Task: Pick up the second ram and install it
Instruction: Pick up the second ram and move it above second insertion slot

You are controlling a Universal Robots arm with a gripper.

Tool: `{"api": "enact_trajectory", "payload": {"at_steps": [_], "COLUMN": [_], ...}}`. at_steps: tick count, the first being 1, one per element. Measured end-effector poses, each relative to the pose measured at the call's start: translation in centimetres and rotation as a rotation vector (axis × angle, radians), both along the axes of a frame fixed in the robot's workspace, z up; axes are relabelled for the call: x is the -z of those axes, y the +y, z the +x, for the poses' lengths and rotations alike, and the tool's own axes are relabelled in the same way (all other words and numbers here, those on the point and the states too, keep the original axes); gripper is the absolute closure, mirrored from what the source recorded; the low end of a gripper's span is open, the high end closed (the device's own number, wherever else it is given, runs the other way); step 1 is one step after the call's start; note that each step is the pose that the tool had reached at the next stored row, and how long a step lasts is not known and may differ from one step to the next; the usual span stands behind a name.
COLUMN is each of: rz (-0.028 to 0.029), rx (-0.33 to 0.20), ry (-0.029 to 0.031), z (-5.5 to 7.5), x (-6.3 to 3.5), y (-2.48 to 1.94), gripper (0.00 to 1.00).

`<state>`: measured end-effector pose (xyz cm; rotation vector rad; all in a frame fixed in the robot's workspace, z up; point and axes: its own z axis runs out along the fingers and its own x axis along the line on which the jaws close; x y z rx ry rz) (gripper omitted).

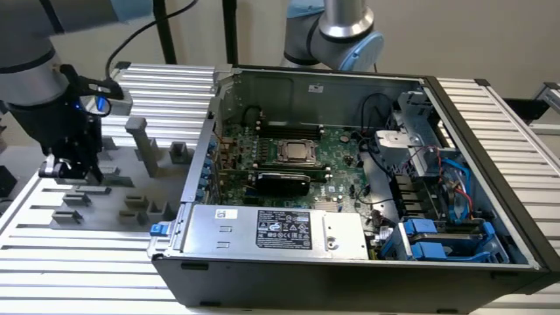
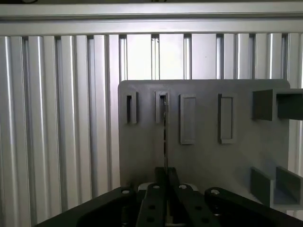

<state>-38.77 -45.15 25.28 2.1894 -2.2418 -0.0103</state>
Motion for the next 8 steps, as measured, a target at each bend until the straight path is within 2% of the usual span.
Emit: {"api": "enact_trajectory", "payload": {"at_steps": [8], "rz": [-0.0001], "rx": [0.0], "ry": [0.0], "z": [0.1], "x": [-3.64], "y": [0.0], "gripper": [1.0]}}
